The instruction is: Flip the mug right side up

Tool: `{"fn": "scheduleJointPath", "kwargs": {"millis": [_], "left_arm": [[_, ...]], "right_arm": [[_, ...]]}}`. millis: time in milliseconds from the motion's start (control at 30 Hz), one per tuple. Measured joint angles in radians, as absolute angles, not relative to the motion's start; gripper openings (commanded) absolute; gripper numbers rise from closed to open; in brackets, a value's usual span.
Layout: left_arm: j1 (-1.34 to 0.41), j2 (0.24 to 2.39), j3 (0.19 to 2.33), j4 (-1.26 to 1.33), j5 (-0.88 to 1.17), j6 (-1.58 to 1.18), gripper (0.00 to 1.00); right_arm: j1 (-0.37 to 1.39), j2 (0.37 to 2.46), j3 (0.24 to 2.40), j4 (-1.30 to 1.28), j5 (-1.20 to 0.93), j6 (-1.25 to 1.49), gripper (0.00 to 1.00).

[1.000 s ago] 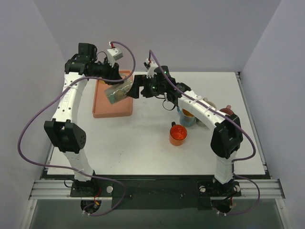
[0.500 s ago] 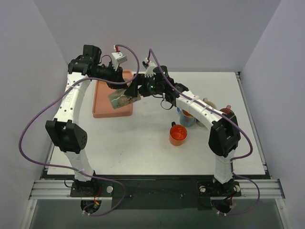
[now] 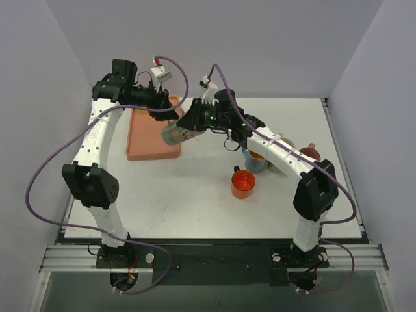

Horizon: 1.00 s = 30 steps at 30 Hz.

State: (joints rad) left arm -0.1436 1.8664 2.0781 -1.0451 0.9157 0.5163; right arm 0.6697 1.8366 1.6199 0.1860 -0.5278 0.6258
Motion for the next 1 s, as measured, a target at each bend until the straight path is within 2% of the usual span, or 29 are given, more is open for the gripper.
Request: {"fn": "scheduleJointPath", "kwargs": {"millis": [33,200,500,833,1000], "left_arm": [[-0.144,1.866,2.078,-1.043,0.918,0.505,0.83],[-0.099,1.866,2.084,-0.987,0.903,0.384,0.85],[-0.025,1.866,2.115,-0.915,0.772,0.324,0.88],[-0.035,1.867,2.057,-0.780,0.425,0.326,0.88],[-0.104,1.926,2.085,-0.740,0.245,0.466,0.89]], "right_arm": [[0.675,1.825,1.620,0.167,-0.507,0.608,0.00],[0.724,1.782,1.601,-0.074,-0.332,0.454,0.00],[0.780,1.729,1.578,-0.401,-0.066,0.341,0.00],[0.767,1.354,1.572,-0.730,0.277,0.379,0.00],[0.643,1.153,1.311,-0.757,0.385,0.460,0.00]]}}
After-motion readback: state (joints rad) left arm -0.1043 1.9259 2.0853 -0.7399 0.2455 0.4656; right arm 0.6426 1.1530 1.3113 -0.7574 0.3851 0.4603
